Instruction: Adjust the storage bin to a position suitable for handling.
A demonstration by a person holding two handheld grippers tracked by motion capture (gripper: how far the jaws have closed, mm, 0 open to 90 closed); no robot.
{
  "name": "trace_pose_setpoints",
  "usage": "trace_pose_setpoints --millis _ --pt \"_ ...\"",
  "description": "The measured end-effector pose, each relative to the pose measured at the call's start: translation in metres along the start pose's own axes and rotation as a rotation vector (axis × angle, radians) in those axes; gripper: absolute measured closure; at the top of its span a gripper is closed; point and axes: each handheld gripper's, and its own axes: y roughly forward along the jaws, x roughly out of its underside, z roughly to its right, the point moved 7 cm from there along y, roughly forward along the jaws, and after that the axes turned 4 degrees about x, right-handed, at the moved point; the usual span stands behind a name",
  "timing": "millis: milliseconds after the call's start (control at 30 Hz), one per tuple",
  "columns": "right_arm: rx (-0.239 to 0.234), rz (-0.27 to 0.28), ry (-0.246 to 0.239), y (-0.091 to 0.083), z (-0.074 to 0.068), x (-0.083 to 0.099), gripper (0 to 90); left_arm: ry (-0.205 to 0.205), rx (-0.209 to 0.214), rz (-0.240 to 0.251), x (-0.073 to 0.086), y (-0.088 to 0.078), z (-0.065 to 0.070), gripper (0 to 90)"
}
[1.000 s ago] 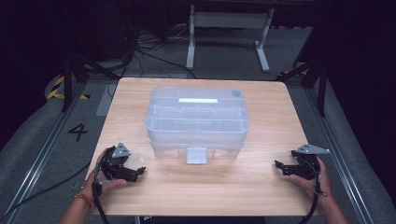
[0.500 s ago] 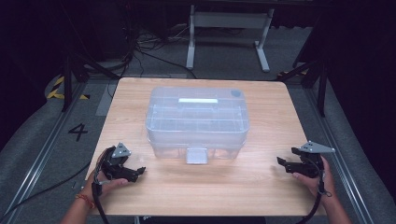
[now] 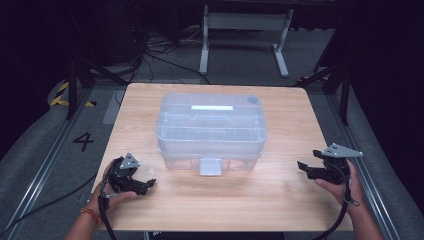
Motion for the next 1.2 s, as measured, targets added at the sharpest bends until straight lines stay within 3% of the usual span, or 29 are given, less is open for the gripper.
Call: trace_pose_setpoints --millis 1200 --pt "-0.023 0.117 -0.100 -0.013 -0.017 -0.078 26.4 -0.002 0.000 0.001 0.000 0.000 0.000 0.5"
